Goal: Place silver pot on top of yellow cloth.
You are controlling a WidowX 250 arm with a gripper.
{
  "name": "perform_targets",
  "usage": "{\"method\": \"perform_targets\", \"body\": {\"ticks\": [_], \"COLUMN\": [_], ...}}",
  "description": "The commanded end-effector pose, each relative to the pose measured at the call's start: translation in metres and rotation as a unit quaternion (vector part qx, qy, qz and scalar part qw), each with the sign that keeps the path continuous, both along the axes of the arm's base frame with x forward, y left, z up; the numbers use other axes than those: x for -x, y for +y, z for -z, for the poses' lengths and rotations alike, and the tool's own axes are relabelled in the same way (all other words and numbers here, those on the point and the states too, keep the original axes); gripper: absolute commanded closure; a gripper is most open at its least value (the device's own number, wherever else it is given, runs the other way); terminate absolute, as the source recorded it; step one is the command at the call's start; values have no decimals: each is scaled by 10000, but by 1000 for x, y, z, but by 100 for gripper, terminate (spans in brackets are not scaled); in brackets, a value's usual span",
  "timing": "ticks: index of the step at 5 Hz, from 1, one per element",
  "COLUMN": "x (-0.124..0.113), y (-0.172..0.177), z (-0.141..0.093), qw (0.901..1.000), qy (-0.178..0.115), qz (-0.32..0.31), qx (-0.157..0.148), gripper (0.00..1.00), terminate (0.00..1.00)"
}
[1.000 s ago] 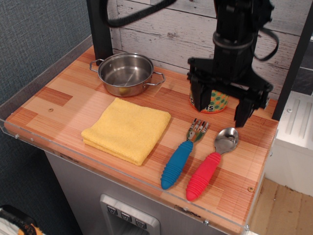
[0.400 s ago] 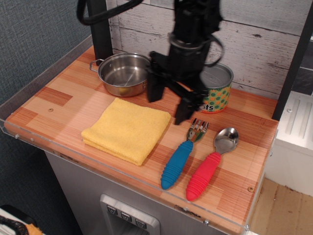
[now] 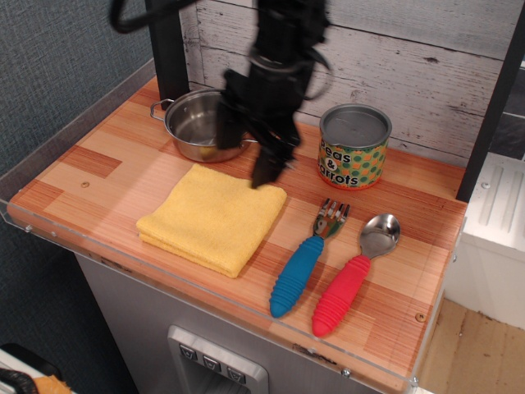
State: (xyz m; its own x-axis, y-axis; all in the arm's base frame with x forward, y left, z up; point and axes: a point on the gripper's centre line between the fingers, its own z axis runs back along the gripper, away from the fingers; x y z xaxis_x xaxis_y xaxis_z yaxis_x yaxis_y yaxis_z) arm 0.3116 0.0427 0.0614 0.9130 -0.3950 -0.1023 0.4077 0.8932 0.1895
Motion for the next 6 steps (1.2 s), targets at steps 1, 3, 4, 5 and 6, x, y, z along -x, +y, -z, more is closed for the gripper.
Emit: {"method": "perform_targets", "body": {"ticks": [1, 3, 4, 5, 6], "x": [-27, -38, -42, -44, -46], "y": [30, 45, 50, 56, 58], "z": [-9, -1, 8, 16, 23], "qw": [9987, 9980, 9957, 9931, 9915], "qy": [-348, -394, -515, -566, -599], "qz": [368, 493, 731, 896, 1028], "qx": [61, 91, 255, 494, 532], "gripper": [0, 0, 0, 0, 0], "terminate": [0, 0, 0, 0, 0]}}
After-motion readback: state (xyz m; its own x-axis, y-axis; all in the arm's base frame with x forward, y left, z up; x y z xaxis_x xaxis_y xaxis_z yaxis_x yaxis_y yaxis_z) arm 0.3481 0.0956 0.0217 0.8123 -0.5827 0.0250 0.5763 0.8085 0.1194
